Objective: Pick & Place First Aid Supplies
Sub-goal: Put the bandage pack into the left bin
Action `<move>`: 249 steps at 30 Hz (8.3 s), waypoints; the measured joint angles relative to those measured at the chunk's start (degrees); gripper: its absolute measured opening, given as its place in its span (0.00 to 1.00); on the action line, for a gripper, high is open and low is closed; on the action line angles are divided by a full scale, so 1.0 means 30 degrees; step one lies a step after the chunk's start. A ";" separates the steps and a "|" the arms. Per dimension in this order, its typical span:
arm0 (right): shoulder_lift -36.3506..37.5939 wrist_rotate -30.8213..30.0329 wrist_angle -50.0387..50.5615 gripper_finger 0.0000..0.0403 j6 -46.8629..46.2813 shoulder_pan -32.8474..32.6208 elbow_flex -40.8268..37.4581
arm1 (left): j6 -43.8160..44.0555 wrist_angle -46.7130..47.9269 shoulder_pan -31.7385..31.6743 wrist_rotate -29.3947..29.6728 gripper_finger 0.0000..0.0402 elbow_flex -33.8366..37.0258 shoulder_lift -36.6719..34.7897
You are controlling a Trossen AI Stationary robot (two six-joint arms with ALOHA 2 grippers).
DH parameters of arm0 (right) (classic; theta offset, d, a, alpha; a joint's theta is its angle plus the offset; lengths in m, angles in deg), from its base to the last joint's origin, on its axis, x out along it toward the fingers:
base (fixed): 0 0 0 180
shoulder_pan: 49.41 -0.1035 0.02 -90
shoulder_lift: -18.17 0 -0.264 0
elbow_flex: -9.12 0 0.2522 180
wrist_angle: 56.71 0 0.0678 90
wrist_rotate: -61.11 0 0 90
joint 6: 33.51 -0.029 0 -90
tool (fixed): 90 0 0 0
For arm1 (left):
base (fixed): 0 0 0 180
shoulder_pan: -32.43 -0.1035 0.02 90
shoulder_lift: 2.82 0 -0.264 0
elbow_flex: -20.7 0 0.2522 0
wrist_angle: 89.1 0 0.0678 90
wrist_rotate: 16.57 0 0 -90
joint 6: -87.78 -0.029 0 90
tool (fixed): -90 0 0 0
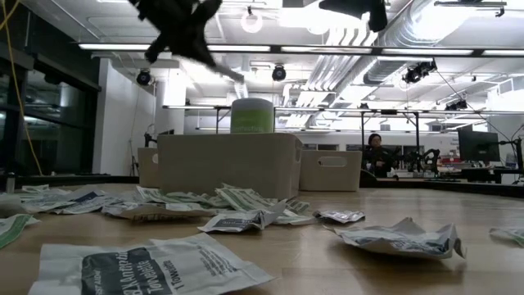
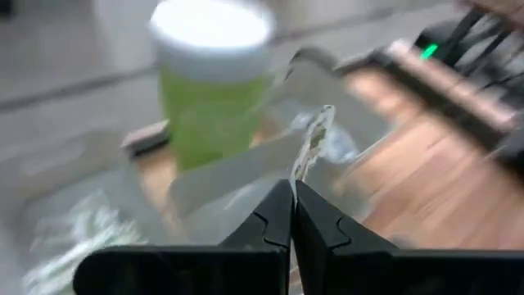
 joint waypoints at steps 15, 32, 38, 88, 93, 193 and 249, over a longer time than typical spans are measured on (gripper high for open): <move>0.0381 0.0231 0.2195 0.52 -0.0029 -0.0015 0.0000 | -0.1501 0.4572 -0.8936 -0.6597 0.00 0.0001 0.0871; 0.0381 0.0066 0.2505 0.52 -0.0481 -0.0015 0.0000 | -0.1841 0.4089 -1.3507 -1.2323 0.02 0.0015 0.4626; 0.0381 0.0058 0.2536 0.52 -0.0522 -0.0015 0.0000 | -0.1843 0.4082 -1.3457 -1.2256 0.05 0.0015 0.4634; -0.5676 1.3965 1.4494 0.52 -1.9063 -0.7691 0.0303 | 0.0383 0.6169 0.4933 -0.4101 0.32 0.0015 -0.3351; -0.8251 1.4357 1.5326 0.52 -1.6148 -0.8076 0.2685 | 0.1501 0.6160 0.6893 -0.2934 0.32 0.0015 -0.3334; -0.9032 -0.5336 1.6855 0.00 -1.4133 -0.5379 0.8728 | -0.2949 0.1361 0.9785 0.2511 0.32 0.0000 -0.2771; -0.8318 -0.2178 0.4894 0.00 0.0476 -0.0108 0.8728 | -0.9647 -0.7208 0.5501 0.3360 0.32 0.0015 0.0488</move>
